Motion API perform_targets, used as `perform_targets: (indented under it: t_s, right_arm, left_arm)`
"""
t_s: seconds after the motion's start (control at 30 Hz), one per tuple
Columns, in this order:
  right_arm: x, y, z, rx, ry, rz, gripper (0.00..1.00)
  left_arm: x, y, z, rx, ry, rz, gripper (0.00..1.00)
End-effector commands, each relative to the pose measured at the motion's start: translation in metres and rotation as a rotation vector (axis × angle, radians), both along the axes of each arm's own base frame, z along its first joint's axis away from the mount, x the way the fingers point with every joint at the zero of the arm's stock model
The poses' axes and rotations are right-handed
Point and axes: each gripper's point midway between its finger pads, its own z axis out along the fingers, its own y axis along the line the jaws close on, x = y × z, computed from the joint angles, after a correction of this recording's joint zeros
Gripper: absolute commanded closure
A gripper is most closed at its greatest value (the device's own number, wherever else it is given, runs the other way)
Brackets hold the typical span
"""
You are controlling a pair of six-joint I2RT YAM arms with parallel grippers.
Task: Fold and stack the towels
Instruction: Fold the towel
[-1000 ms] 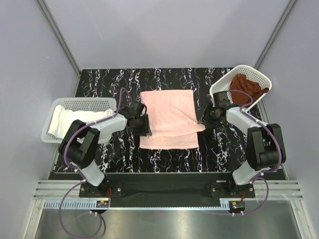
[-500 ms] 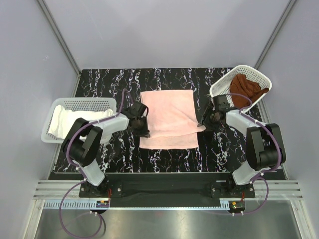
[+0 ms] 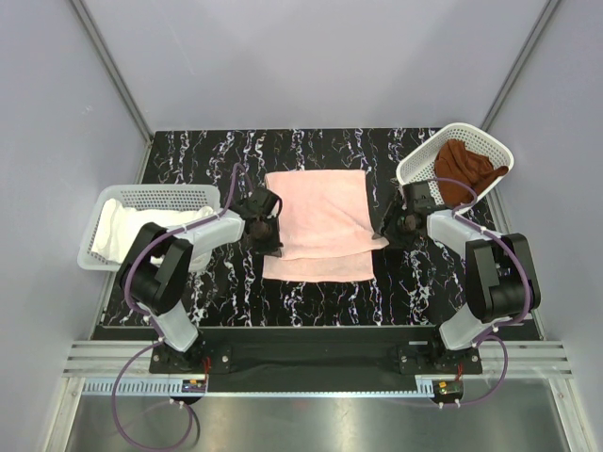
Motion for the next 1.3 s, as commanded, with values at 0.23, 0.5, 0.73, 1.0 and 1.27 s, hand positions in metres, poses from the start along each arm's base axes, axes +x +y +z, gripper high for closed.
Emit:
perform_targets:
  t_s: [0.23,0.5,0.73,1.0,1.27]
  right_arm:
    - [0.011,0.0,-0.009,0.017,-0.024,-0.022,0.41]
    - [0.016,-0.001,0.012,0.017,-0.086,-0.026,0.73]
    - [0.014,0.013,0.047,0.099,-0.142,0.026,0.89]
    - [0.012,0.018,0.062,0.129,-0.156,0.038,0.78]
    - [0.005,0.021,0.037,0.148,-0.115,0.043,0.73]
  left_arm:
    - [0.014,-0.004,0.025,-0.009,-0.071,0.008,1.0]
    - [0.019,0.005,0.043,0.041,-0.1,0.011,1.0]
    - [0.028,0.013,0.073,0.092,-0.152,0.002,1.0]
    - [0.024,0.015,0.074,0.111,-0.127,-0.051,1.0]
    - [0.013,0.008,0.03,0.086,-0.04,-0.072,1.0]
